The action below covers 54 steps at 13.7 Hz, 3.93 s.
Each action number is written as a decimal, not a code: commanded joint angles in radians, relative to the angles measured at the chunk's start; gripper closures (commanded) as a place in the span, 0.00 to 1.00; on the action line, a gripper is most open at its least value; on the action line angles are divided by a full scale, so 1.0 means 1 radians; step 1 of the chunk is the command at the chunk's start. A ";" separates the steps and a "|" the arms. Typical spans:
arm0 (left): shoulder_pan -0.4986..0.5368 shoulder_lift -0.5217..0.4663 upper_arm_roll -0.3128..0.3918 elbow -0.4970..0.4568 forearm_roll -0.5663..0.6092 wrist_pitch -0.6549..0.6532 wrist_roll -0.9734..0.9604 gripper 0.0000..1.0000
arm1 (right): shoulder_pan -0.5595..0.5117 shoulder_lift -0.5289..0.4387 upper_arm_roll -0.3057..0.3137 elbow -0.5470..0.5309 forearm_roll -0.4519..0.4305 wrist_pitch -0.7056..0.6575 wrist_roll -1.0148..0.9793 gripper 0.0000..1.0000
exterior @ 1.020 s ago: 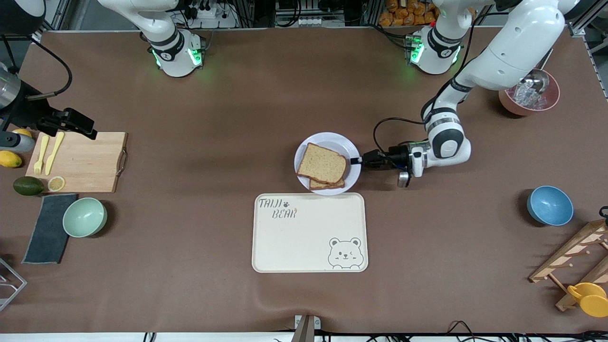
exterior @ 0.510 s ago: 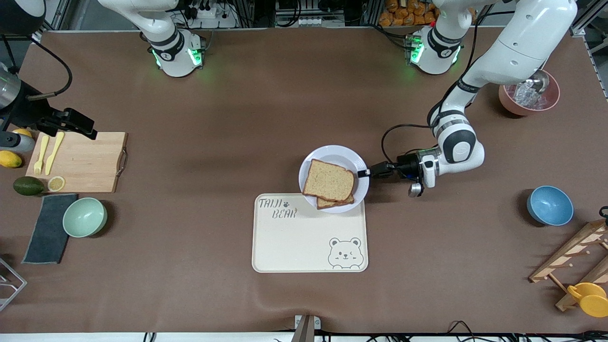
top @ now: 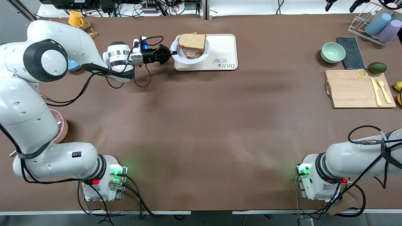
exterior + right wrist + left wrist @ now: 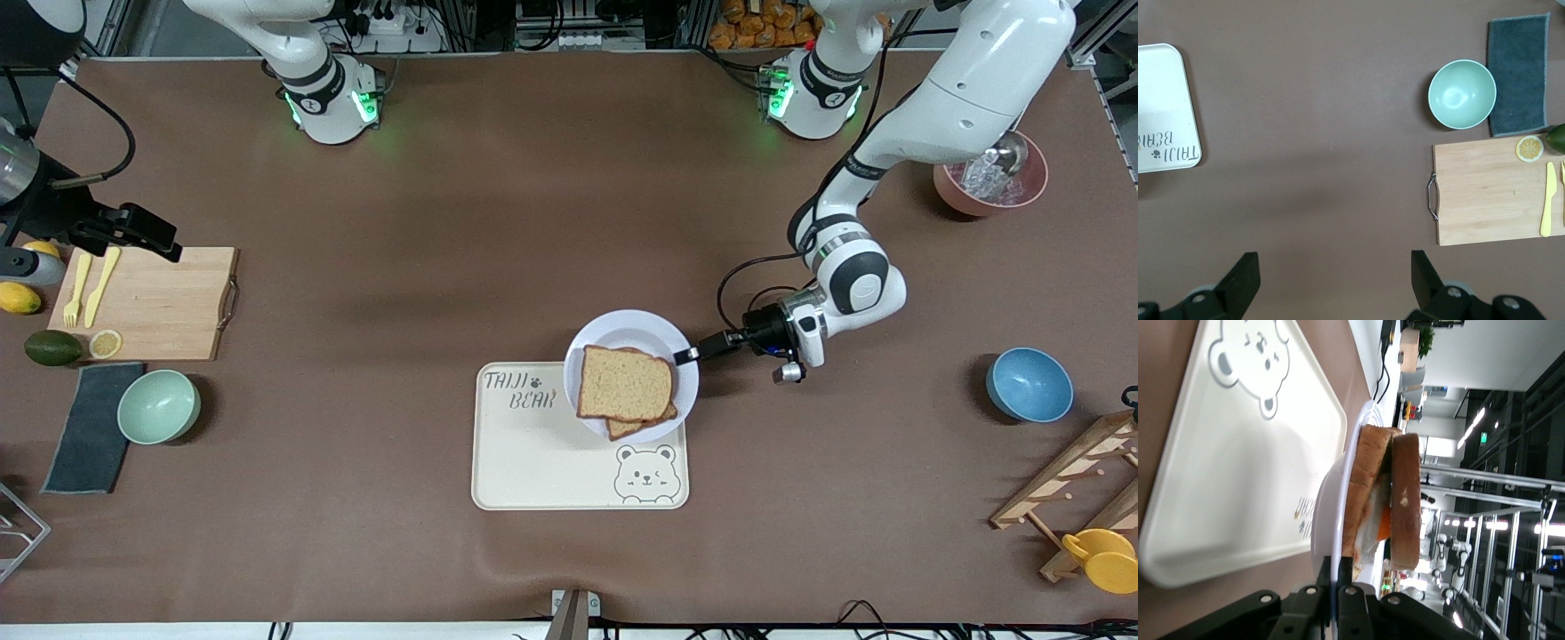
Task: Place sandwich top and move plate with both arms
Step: 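Slide the plate onto the white bear tray with the left gripper, then nudge the plate into place on the tray with the left gripper, then open the left gripper and pull it away from the plate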
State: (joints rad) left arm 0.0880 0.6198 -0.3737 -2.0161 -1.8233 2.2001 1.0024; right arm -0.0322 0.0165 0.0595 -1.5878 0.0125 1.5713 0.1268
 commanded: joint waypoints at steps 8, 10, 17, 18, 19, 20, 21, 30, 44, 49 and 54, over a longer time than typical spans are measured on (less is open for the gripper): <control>-0.096 0.132 -0.002 0.181 -0.110 0.127 0.016 1.00 | -0.008 0.007 0.005 0.002 -0.005 0.006 -0.001 0.00; -0.099 0.155 -0.002 0.198 -0.113 0.133 0.025 1.00 | -0.008 0.007 0.005 0.002 -0.005 0.006 0.001 0.00; -0.160 0.268 -0.001 0.318 -0.203 0.182 0.136 1.00 | -0.008 0.008 0.005 0.002 -0.003 0.006 0.001 0.00; -0.168 0.273 -0.001 0.329 -0.203 0.184 0.136 1.00 | -0.008 0.010 0.005 0.002 -0.003 0.009 0.001 0.00; -0.172 0.284 -0.001 0.339 -0.203 0.188 0.136 1.00 | -0.008 0.010 0.005 0.002 -0.002 0.010 0.001 0.00; -0.175 0.287 -0.001 0.347 -0.203 0.202 0.136 1.00 | -0.008 0.010 0.005 0.002 -0.002 0.010 0.001 0.00; -0.183 0.293 -0.001 0.352 -0.203 0.208 0.137 1.00 | -0.008 0.010 0.005 0.002 -0.002 0.010 0.001 0.00; -0.180 0.267 0.032 0.338 -0.182 0.211 0.140 0.00 | -0.031 0.010 0.005 0.003 0.001 0.010 0.002 0.00; -0.168 0.066 0.012 0.188 -0.192 0.358 0.047 0.00 | -0.031 0.010 0.005 0.005 0.003 0.010 0.001 0.00; -0.169 0.002 0.013 0.133 -0.192 0.398 0.038 0.00 | -0.031 0.010 0.005 0.006 0.003 0.010 0.001 0.00; -0.177 -0.101 0.012 0.071 -0.192 0.565 0.004 0.00 | -0.031 0.014 0.005 0.006 0.003 0.013 0.001 0.00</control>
State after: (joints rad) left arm -0.0828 0.6011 -0.3612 -1.8811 -1.9900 2.7119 1.0286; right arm -0.0478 0.0265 0.0540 -1.5881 0.0134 1.5810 0.1268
